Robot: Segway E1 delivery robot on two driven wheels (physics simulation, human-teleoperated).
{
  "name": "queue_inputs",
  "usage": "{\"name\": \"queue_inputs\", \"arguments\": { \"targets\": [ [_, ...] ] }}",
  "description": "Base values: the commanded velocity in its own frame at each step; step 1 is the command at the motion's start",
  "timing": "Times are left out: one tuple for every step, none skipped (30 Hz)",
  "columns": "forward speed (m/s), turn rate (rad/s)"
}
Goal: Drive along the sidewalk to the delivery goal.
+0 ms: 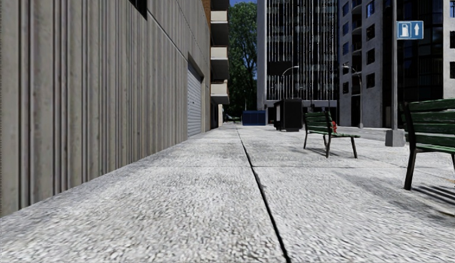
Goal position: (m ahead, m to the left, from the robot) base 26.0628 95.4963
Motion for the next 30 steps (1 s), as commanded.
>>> {"name": "queue_inputs", "arguments": {
  "targets": [
    [2.0, 0.0],
    [2.0, 0.0],
    [2.0, 0.0],
    [2.0, 0.0],
    [2.0, 0.0],
    [2.0, 0.0],
    [2.0, 0.0],
    [2.0, 0.0],
    [2.0, 0.0],
    [2.0, 0.0],
    [2.0, 0.0],
    [2.0, 0.0],
    [2.0, 0.0],
    [2.0, 0.0],
    [2.0, 0.0],
    [2.0, 0.0],
    [2.0, 0.0],
    [2.0, 0.0],
    [2.0, 0.0],
    [2.0, 0.0],
    [2.0, 0.0],
    [2.0, 0.0],
    [2.0, 0.0],
    [2.0, 0.0],
    [2.0, 0.0],
    [2.0, 0.0],
    [2.0, 0.0],
    [2.0, 0.0],
    [2.0, 0.0],
    [2.0, 0.0]
  ]
}}
